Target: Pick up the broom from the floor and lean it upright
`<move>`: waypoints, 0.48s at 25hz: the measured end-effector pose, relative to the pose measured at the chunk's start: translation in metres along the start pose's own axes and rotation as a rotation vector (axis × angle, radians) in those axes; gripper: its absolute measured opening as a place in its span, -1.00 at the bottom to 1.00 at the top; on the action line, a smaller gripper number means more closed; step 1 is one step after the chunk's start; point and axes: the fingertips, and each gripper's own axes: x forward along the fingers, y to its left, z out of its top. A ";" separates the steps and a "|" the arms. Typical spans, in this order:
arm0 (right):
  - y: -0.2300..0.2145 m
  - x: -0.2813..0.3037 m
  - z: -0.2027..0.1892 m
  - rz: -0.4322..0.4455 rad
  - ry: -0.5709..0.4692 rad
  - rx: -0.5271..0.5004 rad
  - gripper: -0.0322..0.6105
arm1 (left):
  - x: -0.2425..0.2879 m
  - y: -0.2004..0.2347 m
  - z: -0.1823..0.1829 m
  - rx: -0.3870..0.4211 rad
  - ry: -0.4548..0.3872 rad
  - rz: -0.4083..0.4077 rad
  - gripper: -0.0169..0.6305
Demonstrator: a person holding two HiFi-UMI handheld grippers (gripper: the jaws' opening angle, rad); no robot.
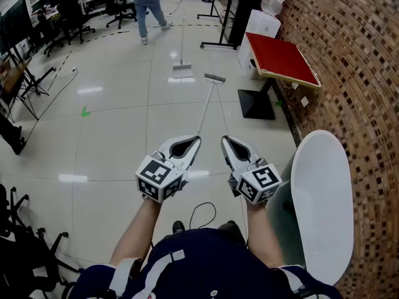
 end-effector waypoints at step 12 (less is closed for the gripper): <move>0.028 0.069 -0.019 0.010 0.035 0.026 -0.88 | -0.025 0.072 -0.017 -0.023 0.027 0.011 -0.95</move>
